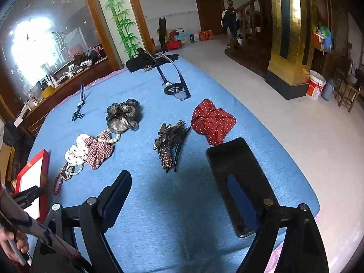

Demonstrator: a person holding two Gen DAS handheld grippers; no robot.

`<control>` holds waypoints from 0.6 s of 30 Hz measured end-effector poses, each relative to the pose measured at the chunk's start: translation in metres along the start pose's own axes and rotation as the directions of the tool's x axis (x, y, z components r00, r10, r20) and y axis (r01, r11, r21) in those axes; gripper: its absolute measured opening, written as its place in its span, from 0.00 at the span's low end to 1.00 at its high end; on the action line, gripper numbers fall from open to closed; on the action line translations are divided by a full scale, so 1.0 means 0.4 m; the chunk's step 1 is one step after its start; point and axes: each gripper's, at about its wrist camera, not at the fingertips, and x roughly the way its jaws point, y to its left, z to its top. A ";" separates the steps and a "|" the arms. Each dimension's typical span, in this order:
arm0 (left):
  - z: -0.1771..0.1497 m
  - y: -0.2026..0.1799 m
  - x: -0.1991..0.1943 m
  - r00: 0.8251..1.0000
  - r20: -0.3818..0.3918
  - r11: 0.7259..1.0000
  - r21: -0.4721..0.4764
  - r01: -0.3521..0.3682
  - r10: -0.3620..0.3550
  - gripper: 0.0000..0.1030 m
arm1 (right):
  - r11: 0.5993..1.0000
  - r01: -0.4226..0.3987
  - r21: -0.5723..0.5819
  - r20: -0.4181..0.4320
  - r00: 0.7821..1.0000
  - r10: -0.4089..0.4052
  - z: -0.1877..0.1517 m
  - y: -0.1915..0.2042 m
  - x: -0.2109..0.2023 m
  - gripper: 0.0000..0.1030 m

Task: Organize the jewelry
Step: 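Grasp the red bead bracelet with the left gripper while the right gripper grasps the black claw clip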

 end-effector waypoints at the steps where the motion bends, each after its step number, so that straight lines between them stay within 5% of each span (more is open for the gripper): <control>1: 0.008 0.002 0.014 1.000 -0.019 1.000 0.001 -0.004 0.004 0.38 | 1.000 0.002 0.005 -0.003 1.000 -0.002 0.001 -0.003 0.003 0.87; 3: 0.021 0.003 0.040 0.999 -0.052 1.000 0.001 0.015 -0.015 0.31 | 1.000 -0.001 0.015 -0.009 1.000 0.001 0.003 -0.010 0.008 0.87; 15: 0.048 -0.031 0.118 0.993 -0.121 0.998 0.068 -0.002 0.010 0.31 | 1.000 0.002 -0.004 -0.018 1.000 -0.002 0.008 0.003 0.022 0.87; 18: 0.045 -0.038 0.139 0.992 -0.128 0.997 0.078 -0.009 0.019 0.19 | 1.000 0.003 -0.002 -0.026 1.000 -0.003 0.013 0.005 0.032 0.87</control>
